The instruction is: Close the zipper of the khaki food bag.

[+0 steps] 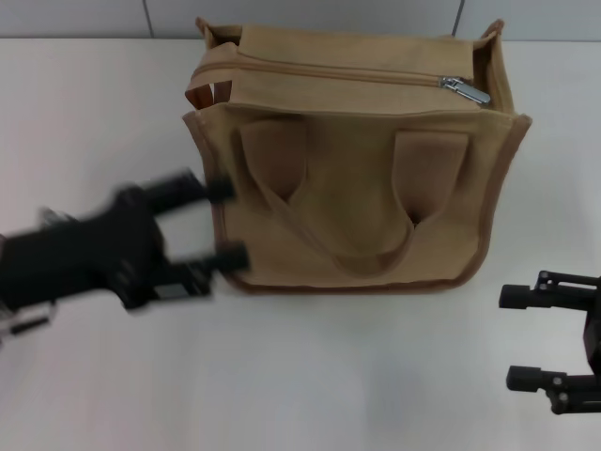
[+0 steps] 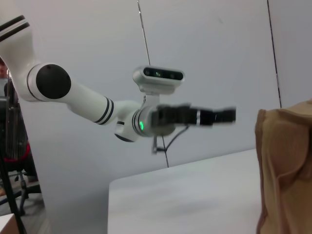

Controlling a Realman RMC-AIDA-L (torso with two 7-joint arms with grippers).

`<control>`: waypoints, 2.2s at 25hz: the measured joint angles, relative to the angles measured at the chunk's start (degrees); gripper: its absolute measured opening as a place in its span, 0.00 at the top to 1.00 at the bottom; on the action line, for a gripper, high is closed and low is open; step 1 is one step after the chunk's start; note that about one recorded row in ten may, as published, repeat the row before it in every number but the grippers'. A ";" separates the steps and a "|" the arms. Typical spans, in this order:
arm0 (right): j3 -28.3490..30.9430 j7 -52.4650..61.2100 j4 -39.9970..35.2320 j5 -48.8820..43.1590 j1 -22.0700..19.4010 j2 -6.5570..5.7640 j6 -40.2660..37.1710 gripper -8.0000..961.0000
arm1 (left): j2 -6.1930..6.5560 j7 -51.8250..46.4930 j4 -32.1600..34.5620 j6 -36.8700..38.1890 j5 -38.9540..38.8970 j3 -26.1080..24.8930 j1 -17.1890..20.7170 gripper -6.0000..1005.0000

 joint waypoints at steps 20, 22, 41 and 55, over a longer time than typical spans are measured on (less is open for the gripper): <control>-3.78 -7.69 9.97 -3.43 2.65 0.88 10.60 0.21 | -2.18 17.27 -12.00 -10.94 14.63 4.96 -3.58 0.17; -3.80 -8.11 10.93 -3.90 3.08 0.94 11.47 0.21 | -2.19 17.27 -12.01 -11.19 14.65 5.18 -3.66 0.17; -3.80 -8.31 12.56 -4.75 4.38 1.41 14.25 0.21 | -2.19 17.09 -12.04 -11.45 14.26 4.75 -4.01 0.17; -3.80 -8.36 12.68 -4.55 4.65 1.41 14.65 0.21 | -2.19 17.00 -12.04 -11.45 14.24 4.74 -4.10 0.17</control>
